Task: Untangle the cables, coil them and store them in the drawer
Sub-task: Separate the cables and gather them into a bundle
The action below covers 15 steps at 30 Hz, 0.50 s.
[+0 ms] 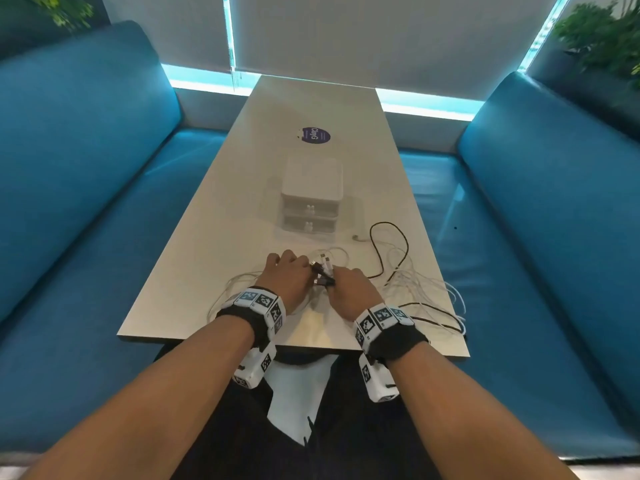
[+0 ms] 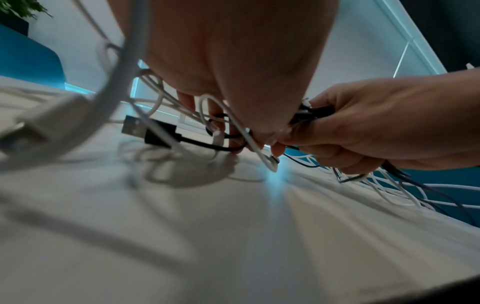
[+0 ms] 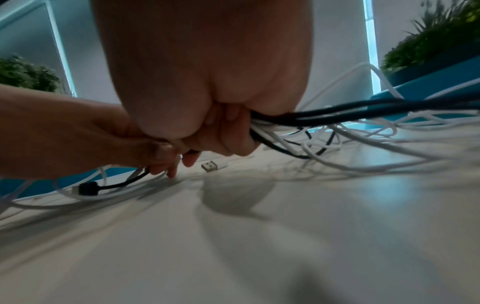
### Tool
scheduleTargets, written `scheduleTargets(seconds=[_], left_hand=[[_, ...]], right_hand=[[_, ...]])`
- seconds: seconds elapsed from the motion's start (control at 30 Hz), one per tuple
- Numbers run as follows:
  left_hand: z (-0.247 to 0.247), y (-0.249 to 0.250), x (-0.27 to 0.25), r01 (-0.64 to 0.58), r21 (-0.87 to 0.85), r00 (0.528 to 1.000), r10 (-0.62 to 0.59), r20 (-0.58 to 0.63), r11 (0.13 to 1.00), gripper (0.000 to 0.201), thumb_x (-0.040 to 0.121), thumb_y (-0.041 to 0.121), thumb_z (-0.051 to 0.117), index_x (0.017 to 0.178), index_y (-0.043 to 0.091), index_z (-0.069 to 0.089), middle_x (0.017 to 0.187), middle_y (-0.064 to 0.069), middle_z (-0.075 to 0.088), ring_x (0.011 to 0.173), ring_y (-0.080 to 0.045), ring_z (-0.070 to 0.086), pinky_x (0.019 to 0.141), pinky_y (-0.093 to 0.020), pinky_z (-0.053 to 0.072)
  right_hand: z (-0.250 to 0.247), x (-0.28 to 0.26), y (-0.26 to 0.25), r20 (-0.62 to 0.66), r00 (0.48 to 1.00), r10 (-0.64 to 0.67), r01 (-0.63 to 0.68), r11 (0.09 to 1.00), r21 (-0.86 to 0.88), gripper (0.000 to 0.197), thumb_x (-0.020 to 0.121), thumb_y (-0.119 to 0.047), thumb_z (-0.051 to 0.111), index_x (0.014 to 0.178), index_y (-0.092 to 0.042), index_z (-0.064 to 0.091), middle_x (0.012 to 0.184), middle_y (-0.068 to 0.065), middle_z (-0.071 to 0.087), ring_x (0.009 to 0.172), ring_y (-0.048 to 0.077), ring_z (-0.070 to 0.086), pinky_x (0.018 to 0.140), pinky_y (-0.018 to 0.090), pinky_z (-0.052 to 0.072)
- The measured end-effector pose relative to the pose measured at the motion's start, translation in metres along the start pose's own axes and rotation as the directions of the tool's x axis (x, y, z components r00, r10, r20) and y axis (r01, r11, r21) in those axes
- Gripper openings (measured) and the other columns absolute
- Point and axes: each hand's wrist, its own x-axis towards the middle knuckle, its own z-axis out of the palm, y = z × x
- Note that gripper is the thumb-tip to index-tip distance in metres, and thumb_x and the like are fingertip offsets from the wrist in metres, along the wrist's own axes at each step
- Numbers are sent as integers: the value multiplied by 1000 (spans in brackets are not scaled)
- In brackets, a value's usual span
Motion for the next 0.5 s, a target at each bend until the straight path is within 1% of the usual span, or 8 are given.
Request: scheduleTargets(seconds=[0.07, 0.17, 0.3, 0.33, 0.4, 0.5], left_hand=[[4, -3, -1, -6, -60, 1000, 4, -26, 998, 26, 101, 25, 42, 119, 26, 61, 119, 4, 56, 117, -25, 43, 97, -45, 32], [8, -12, -2, 9, -148, 1000, -10, -10, 989, 27, 103, 36, 41, 119, 28, 60, 124, 7, 55, 121, -23, 41, 99, -43, 31], [12, -17, -4, -10, -127, 999, 6, -35, 992, 28, 103, 35, 41, 123, 27, 59, 131, 7, 52, 124, -25, 38, 100, -43, 31], [12, -16, -4, -18, -126, 999, 14, -36, 992, 29, 104, 37, 40, 123, 27, 59, 131, 7, 51, 124, -25, 38, 99, -43, 31], [11, -13, -2, -17, -128, 1000, 17, 2, 992, 33, 105, 42, 34, 121, 28, 60, 127, 7, 53, 122, -25, 40, 98, -43, 31], [5, -7, 2, -8, -58, 1000, 9, 15, 998, 37, 106, 42, 30, 115, 25, 61, 117, 3, 55, 114, -26, 43, 95, -44, 32]], right_hand=[[-1, 1, 3, -4, 1000, 7, -7, 1000, -7, 17, 93, -26, 45, 100, -18, 58, 95, 11, 66, 83, 31, 63, 78, 45, 56], [-9, 0, 10, -39, 999, 38, -39, 999, -35, 21, 96, -27, 45, 109, -18, 59, 98, 10, 64, 86, 31, 63, 79, 43, 55], [-19, -3, 26, -86, 990, 112, -118, 990, -72, 22, 97, -26, 43, 110, -17, 58, 99, 10, 63, 88, 31, 63, 80, 43, 55], [-20, -4, 28, -93, 988, 126, -133, 988, -79, 21, 97, -25, 43, 110, -17, 58, 99, 10, 63, 88, 31, 63, 81, 44, 55], [-20, -7, 29, -88, 985, 145, -153, 983, -98, 22, 96, -24, 43, 111, -17, 58, 99, 9, 62, 88, 29, 63, 81, 44, 55], [-16, -8, 21, -69, 988, 136, -143, 985, -101, 23, 96, -23, 42, 112, -18, 57, 101, 9, 62, 89, 29, 64, 80, 42, 55]])
